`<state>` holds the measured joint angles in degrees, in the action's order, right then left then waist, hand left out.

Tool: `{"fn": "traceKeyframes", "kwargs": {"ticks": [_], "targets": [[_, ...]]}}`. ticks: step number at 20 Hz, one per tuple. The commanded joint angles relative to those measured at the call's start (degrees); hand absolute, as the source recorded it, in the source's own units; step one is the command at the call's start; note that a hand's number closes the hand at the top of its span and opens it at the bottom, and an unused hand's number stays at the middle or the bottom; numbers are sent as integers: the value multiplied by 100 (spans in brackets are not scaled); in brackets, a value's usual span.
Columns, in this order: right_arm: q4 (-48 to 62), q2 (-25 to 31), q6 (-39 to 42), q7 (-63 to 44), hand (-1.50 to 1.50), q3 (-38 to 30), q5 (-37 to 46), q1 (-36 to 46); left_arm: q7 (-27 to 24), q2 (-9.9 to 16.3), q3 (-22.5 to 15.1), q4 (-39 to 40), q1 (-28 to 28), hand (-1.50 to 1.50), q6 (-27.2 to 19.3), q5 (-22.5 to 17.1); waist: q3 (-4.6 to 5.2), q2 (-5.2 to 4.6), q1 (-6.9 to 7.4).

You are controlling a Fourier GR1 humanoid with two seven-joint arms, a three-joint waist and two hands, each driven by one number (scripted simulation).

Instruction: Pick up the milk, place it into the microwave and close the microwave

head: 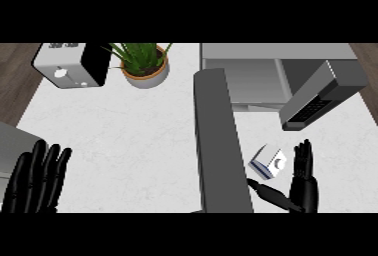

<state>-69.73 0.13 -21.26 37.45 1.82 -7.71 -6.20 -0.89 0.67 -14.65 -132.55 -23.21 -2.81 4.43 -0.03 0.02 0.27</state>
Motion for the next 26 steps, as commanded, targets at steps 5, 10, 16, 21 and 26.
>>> {"fn": "traceKeyframes", "kwargs": {"ticks": [5, 10, 16, 21, 26], "targets": [[1669, 106, 685, 1016, -150, -676, -431, 747, -107, 54, -87, -90, -258, -150, -37, 51, 1, 0, 8], [2704, -7, 587, 1677, -150, -669, -472, 1010, -294, -59, -510, 116, -270, -150, -242, 561, -1, -2, 15], [4065, 501, 1251, 2152, -150, -1253, -499, 1883, 320, 148, -282, -664, -341, -150, -54, 107, -5, -9, 41], [4022, 287, 488, 2992, 150, -784, 241, 1628, 69, 90, -243, -381, -466, -150, -71, 24, -6, -11, 79], [4056, 371, 1867, 3029, 150, -778, -18, 1722, -221, 132, -197, -166, -359, -150, 14, 11, -6, -8, 56]]}}
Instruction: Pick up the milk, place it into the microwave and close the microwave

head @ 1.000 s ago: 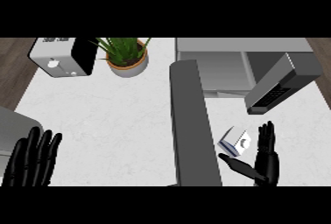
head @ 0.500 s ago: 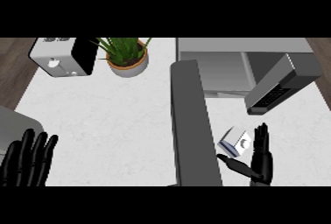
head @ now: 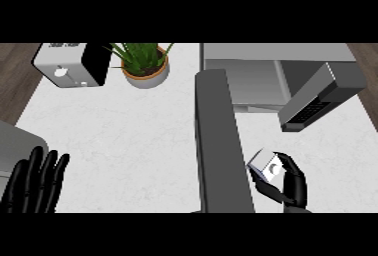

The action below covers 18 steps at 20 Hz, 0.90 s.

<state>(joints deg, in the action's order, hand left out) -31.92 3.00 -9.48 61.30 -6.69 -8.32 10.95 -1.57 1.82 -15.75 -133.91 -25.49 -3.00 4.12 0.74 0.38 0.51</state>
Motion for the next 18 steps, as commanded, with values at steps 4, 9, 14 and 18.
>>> {"fn": "traceKeyframes", "kwargs": {"ticks": [4, 9, 14, 18], "targets": [[-340, 68, 934, 422, 150, 393, 140, -24, -333, 152, 409, 124, -191, -150, 147, -345, -71, -28, -17], [-20, 771, 2197, 951, 150, 734, 399, -391, -109, -66, 19, 291, -11, -150, -59, -43, -83, -53, -34], [-1016, 461, 1732, 361, 150, 996, 426, -760, -157, -3, 198, 128, -73, -150, -60, -115, -73, -28, -50], [-1982, 463, 1343, -863, 150, 856, 194, -321, 124, 73, 563, 53, 57, -150, -26, -489, -70, -28, -56]]}}
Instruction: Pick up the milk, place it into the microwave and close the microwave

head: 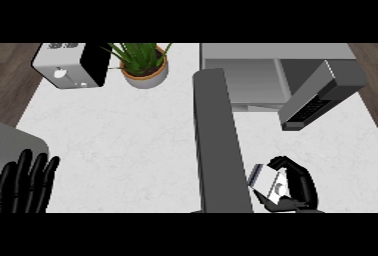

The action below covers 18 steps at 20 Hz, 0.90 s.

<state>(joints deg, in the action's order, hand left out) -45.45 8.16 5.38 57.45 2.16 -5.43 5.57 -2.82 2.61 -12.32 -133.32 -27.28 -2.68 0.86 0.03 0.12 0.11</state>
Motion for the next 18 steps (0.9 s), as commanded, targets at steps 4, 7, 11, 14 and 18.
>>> {"fn": "traceKeyframes", "kwargs": {"ticks": [4, 7, 11, 14, 18], "targets": [[-801, -314, -500, -761, 150, 66, 91, 474, -43, 22, 129, 4, -27, -150, 93, -137, -1, -4, 23], [-1269, -464, -917, -977, 150, 283, 401, 341, -195, 155, 494, 126, -142, -150, 279, -422, 0, -1, 24], [-1155, -635, -1654, -1892, 150, 322, 780, 1149, -360, 148, 375, 95, -511, -150, 431, -517, 2, 0, 87], [-566, -551, -1920, -2359, 150, 43, 866, 1921, 63, 256, 698, 161, 177, -150, 335, -552, -4, -25, 64], [456, -384, -2119, -2414, 150, -298, 987, 2733, -88, 320, 818, 211, 28, -150, 501, -700, -5, -34, 111]]}}
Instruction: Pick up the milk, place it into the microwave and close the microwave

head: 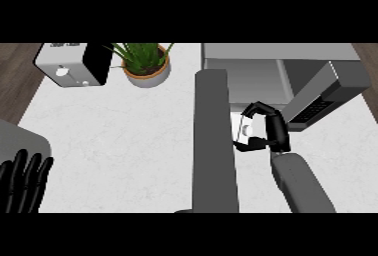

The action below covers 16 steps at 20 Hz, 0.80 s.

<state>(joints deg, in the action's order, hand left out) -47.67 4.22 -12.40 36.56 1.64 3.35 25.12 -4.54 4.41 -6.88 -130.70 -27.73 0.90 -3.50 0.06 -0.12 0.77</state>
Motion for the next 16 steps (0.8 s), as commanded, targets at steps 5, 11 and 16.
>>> {"fn": "traceKeyframes", "kwargs": {"ticks": [5, 11, 16], "targets": [[2136, 296, -390, 137, 150, -698, 158, 1631, -185, -98, -191, 164, -29, -150, 132, 75, -14, -46, 125], [3010, 587, -1172, -230, 150, -880, 431, 2650, -134, 149, 246, 176, 106, -150, 364, -356, -17, -121, 313], [3340, 1019, -1793, -33, 150, -1129, 438, 2765, 46, 190, 252, 181, 375, -150, 319, -288, -26, -183, 366]]}}
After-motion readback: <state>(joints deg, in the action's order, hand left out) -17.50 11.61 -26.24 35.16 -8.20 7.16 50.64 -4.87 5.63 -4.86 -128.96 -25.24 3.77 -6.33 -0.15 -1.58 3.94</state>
